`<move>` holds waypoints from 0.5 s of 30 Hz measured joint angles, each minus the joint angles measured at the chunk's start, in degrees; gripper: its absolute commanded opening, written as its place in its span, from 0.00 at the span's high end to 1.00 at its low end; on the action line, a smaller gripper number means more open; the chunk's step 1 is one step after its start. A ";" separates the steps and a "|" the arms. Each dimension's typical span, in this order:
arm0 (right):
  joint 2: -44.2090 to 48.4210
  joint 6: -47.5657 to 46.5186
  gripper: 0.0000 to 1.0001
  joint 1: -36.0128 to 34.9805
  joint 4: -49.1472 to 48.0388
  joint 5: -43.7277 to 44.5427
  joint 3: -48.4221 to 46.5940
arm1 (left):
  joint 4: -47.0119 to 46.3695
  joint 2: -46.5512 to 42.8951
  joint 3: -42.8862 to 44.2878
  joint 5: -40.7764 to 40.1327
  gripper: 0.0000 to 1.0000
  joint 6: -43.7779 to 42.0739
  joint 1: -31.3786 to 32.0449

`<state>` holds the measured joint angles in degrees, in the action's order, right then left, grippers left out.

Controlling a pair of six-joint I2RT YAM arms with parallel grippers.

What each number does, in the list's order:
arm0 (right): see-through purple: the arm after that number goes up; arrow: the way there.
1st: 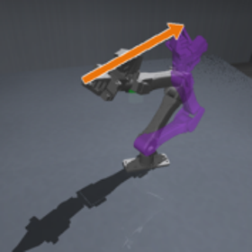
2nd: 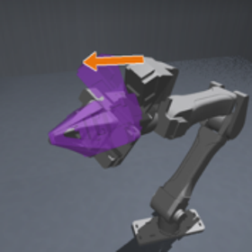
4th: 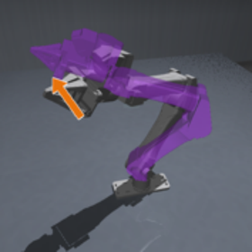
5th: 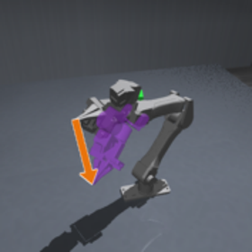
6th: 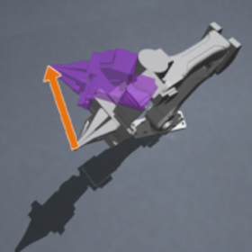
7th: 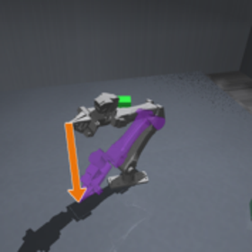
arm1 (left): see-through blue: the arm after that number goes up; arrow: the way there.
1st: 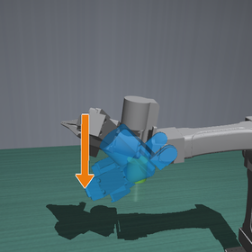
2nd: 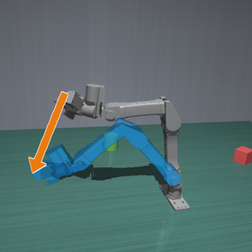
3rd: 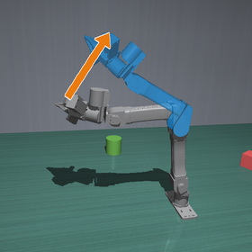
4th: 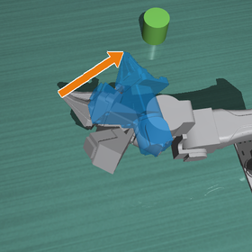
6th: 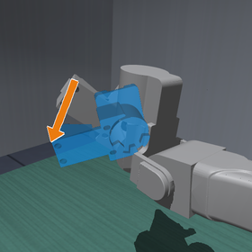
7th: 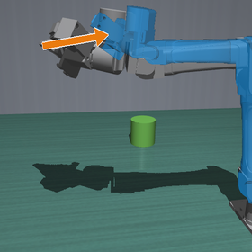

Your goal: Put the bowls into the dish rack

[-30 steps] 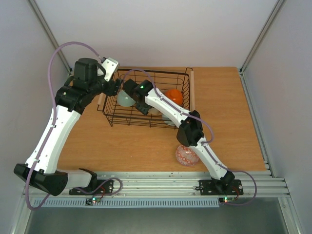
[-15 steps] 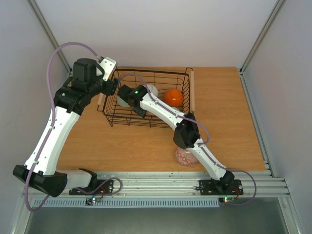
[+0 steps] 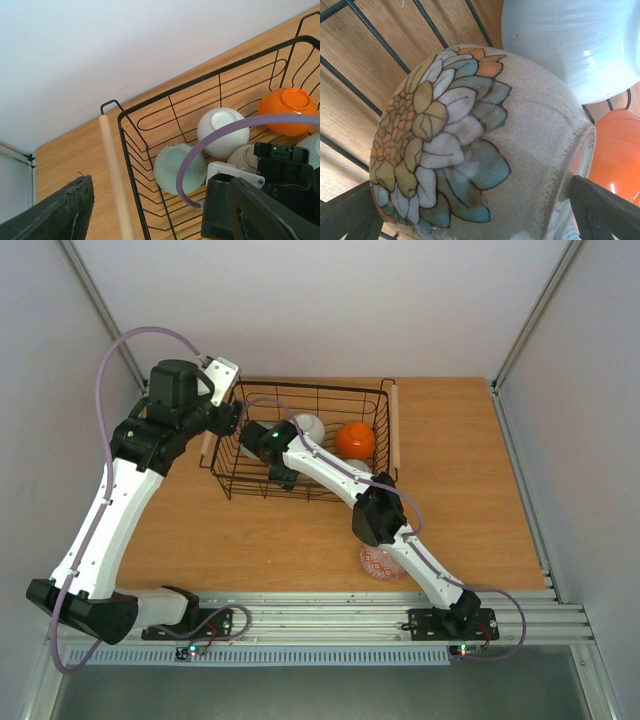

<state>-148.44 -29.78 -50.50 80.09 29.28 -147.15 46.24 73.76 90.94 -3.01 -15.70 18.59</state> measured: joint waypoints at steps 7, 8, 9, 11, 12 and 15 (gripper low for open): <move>-0.02 0.00 0.01 0.02 0.00 -0.44 0.00 | 0.00 -0.02 0.00 0.00 0.28 -0.02 0.00; -0.02 0.00 0.02 0.02 0.00 -0.52 0.00 | 0.00 -0.02 0.00 0.00 0.28 -0.04 0.00; -0.02 0.00 0.02 0.02 -0.09 -0.61 0.07 | 0.00 -0.02 0.00 0.00 0.28 -0.04 0.00; 0.33 -0.02 0.02 0.02 -0.46 -0.87 0.57 | 0.00 -0.02 0.00 0.02 0.28 -0.07 0.00; 0.83 -0.07 0.02 0.02 -1.03 -1.16 1.40 | 0.00 -0.02 0.00 0.02 0.27 -0.07 0.00; 2.67 -0.42 0.01 0.22 -2.73 -3.58 3.37 | 0.00 -0.02 0.00 0.04 0.27 -0.04 0.00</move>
<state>-145.77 -30.20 -50.28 77.36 25.69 -143.79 46.24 73.73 90.94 -2.96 -15.75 18.59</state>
